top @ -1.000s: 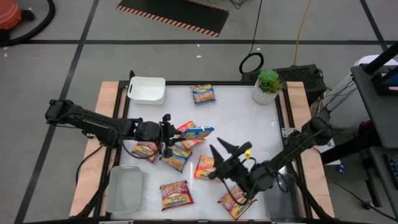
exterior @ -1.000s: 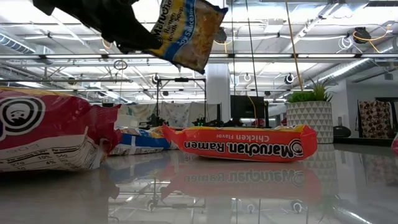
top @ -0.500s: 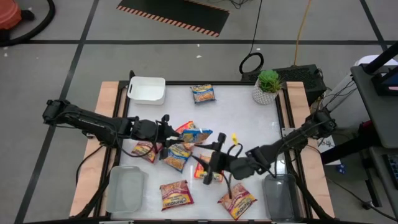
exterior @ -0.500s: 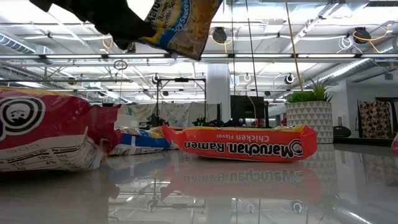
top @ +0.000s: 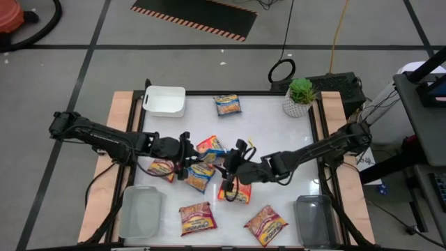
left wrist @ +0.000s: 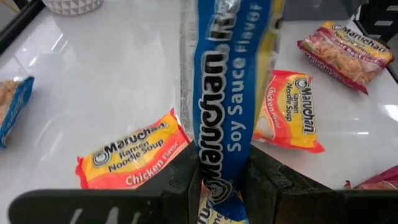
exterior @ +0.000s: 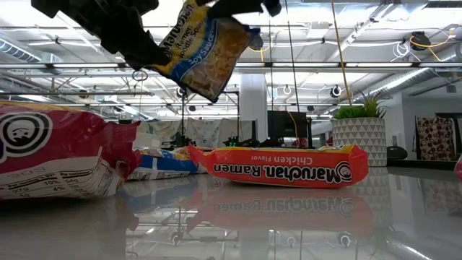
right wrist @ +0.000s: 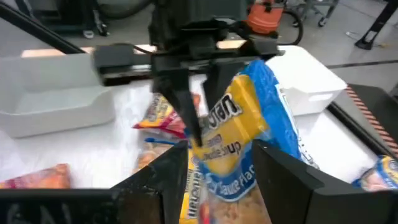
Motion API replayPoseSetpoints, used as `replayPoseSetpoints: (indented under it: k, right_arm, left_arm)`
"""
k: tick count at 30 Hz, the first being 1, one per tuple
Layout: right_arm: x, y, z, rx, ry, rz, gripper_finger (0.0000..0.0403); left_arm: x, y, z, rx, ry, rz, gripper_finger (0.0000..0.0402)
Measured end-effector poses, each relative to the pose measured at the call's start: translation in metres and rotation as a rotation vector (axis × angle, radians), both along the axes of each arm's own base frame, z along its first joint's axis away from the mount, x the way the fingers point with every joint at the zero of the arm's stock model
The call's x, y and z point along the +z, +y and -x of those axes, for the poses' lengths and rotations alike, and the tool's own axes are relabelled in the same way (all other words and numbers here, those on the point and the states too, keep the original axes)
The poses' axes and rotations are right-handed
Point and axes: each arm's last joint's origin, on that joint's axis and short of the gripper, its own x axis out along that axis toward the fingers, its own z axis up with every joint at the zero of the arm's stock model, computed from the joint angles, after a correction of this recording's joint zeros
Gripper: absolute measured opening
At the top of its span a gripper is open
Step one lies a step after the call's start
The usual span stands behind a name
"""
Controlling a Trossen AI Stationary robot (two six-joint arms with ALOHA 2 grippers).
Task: Sort Maruchan noodles
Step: Put the middle right blue noodle pack into the black bin
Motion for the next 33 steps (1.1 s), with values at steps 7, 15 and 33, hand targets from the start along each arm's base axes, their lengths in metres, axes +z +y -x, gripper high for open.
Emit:
replayPoseSetpoints:
  k: [7, 15, 33]
  right_arm:
    - [0.002, -0.004, -0.003, 0.017, -0.001, 0.061, 0.0172]
    - [-0.003, -0.016, -0.011, 0.081, 0.012, 0.016, 0.0171]
    - [-0.021, -0.03, -0.032, 0.144, -0.014, -0.035, 0.0174]
  left_arm:
    - [-0.009, -0.001, 0.007, 0.004, 0.111, -0.004, 0.0093]
    - [-0.015, -0.001, 0.012, 0.027, 0.2, 0.013, 0.0093]
    - [-0.021, -0.01, 0.02, -0.03, 0.28, -0.026, 0.0093]
